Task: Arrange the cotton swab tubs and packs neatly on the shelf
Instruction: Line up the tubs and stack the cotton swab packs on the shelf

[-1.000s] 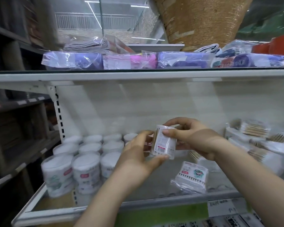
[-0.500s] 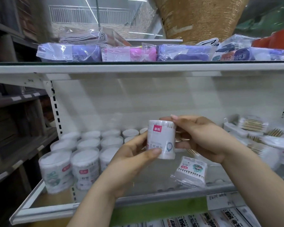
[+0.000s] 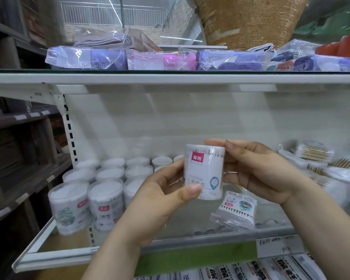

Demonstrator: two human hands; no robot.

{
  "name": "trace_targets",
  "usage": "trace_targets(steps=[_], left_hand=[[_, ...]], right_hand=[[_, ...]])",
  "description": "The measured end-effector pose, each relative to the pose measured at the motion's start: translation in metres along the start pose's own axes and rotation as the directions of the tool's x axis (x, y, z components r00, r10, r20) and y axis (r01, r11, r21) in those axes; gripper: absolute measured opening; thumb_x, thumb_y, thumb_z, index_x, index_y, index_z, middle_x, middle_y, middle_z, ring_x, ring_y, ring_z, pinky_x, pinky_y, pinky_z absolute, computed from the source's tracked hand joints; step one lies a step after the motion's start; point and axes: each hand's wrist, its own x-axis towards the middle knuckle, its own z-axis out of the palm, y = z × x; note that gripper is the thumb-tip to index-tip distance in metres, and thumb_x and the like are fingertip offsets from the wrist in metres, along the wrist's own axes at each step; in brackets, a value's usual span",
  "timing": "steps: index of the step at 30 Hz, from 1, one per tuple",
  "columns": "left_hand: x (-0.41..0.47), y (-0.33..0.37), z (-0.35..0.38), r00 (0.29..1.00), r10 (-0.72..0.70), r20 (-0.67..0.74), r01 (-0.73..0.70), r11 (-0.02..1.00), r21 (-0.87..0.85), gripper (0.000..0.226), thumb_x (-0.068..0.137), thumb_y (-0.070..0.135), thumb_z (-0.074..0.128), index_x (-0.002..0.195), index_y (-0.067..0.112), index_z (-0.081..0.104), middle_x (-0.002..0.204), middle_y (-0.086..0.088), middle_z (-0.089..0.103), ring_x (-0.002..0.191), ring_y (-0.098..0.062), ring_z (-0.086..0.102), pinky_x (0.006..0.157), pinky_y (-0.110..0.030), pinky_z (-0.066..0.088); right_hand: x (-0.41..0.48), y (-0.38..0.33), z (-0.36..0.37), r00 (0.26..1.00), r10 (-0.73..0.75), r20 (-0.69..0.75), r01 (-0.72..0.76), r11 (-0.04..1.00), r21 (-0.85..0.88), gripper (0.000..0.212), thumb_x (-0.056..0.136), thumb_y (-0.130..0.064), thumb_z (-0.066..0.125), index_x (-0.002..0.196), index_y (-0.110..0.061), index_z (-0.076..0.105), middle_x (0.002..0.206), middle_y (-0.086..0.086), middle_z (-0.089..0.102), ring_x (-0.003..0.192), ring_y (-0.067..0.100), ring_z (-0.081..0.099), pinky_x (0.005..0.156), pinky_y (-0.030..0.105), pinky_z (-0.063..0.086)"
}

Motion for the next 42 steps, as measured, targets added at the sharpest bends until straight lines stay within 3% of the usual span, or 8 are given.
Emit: trace_targets(steps=[4, 9, 15, 27, 31, 35, 38, 42], left_hand=[[-0.005, 0.008, 0.006, 1.0, 0.029, -0.003, -0.029, 1.0, 0.006, 0.042, 0.07, 0.012, 0.075, 0.109, 0.023, 0.069, 0.109, 0.001, 0.072, 0.098, -0.011, 0.069, 0.076, -0.017, 0.053], [-0.006, 0.014, 0.011, 0.999, 0.031, -0.006, -0.031, 0.999, 0.044, 0.05, 0.072, 0.011, 0.074, 0.119, 0.019, 0.06, 0.11, 0.004, 0.072, 0.099, -0.009, 0.068, 0.076, -0.016, 0.053], [-0.001, 0.011, 0.011, 0.998, 0.033, -0.046, -0.03, 0.997, 0.068, 0.046, 0.071, 0.008, 0.072, 0.113, 0.021, 0.06, 0.101, 0.012, 0.074, 0.092, -0.002, 0.069, 0.071, -0.013, 0.052], [0.025, 0.016, 0.004, 0.988, -0.007, -0.153, 0.044, 0.969, 0.242, 0.051, 0.08, 0.01, 0.07, 0.128, 0.021, 0.055, 0.114, 0.005, 0.07, 0.104, -0.011, 0.067, 0.09, -0.026, 0.053], [0.04, 0.037, 0.002, 0.983, -0.001, -0.185, 0.081, 0.902, 0.425, 0.051, 0.08, 0.024, 0.072, 0.128, 0.03, 0.055, 0.112, 0.014, 0.069, 0.103, -0.004, 0.065, 0.095, -0.03, 0.05], [0.053, 0.041, -0.001, 0.963, -0.024, -0.268, 0.169, 0.829, 0.533, 0.045, 0.081, 0.028, 0.071, 0.123, 0.036, 0.055, 0.102, 0.023, 0.067, 0.099, 0.001, 0.063, 0.087, -0.023, 0.051], [0.057, 0.03, -0.006, 0.959, -0.057, -0.277, 0.217, 0.775, 0.593, 0.057, 0.083, 0.019, 0.07, 0.135, 0.026, 0.048, 0.123, 0.01, 0.062, 0.115, -0.01, 0.058, 0.102, -0.035, 0.045], [0.051, 0.02, -0.012, 0.966, -0.067, -0.249, 0.244, 0.553, 0.797, 0.053, 0.09, 0.019, 0.061, 0.139, 0.023, 0.043, 0.138, 0.001, 0.052, 0.127, -0.014, 0.048, 0.107, -0.026, 0.036]], right_hand=[[-0.004, -0.001, 0.0, 0.999, -0.03, 0.016, 0.029, 0.999, 0.018, 0.059, 0.058, -0.041, 0.082, 0.107, -0.01, 0.072, 0.109, 0.018, 0.07, 0.098, 0.028, 0.069, 0.071, 0.035, 0.058], [-0.006, -0.004, 0.002, 0.999, -0.034, -0.027, 0.035, 0.999, 0.013, 0.042, 0.064, -0.034, 0.069, 0.099, -0.012, 0.075, 0.105, 0.018, 0.071, 0.093, 0.026, 0.07, 0.066, 0.034, 0.058], [-0.002, -0.003, -0.001, 0.999, -0.038, 0.03, 0.039, 0.999, -0.014, 0.059, 0.057, -0.036, 0.083, 0.109, -0.01, 0.071, 0.113, 0.017, 0.068, 0.103, 0.027, 0.067, 0.073, 0.033, 0.057], [0.014, -0.018, 0.008, 0.99, -0.07, -0.126, 0.037, 0.97, -0.241, 0.049, 0.062, -0.011, 0.07, 0.11, -0.01, 0.063, 0.096, 0.008, 0.074, 0.081, 0.018, 0.072, 0.062, 0.027, 0.057], [0.025, -0.031, 0.005, 0.985, -0.106, -0.134, 0.068, 0.962, -0.265, 0.042, 0.063, -0.009, 0.07, 0.105, -0.012, 0.064, 0.089, 0.005, 0.074, 0.078, 0.017, 0.072, 0.063, 0.028, 0.058], [0.037, -0.029, 0.0, 0.978, -0.136, -0.16, 0.071, 0.93, -0.361, 0.034, 0.074, -0.001, 0.071, 0.104, -0.016, 0.064, 0.088, 0.004, 0.072, 0.079, 0.016, 0.072, 0.069, 0.029, 0.059], [0.044, -0.014, -0.011, 0.979, -0.114, -0.168, 0.029, 0.897, -0.44, 0.035, 0.074, -0.001, 0.073, 0.104, -0.016, 0.063, 0.101, 0.009, 0.067, 0.085, 0.019, 0.071, 0.074, 0.033, 0.059], [0.056, 0.019, -0.029, 0.974, 0.006, -0.225, -0.12, 0.858, -0.499, 0.032, 0.076, 0.0, 0.073, 0.101, -0.016, 0.063, 0.112, 0.017, 0.06, 0.094, 0.029, 0.068, 0.081, 0.041, 0.058]])
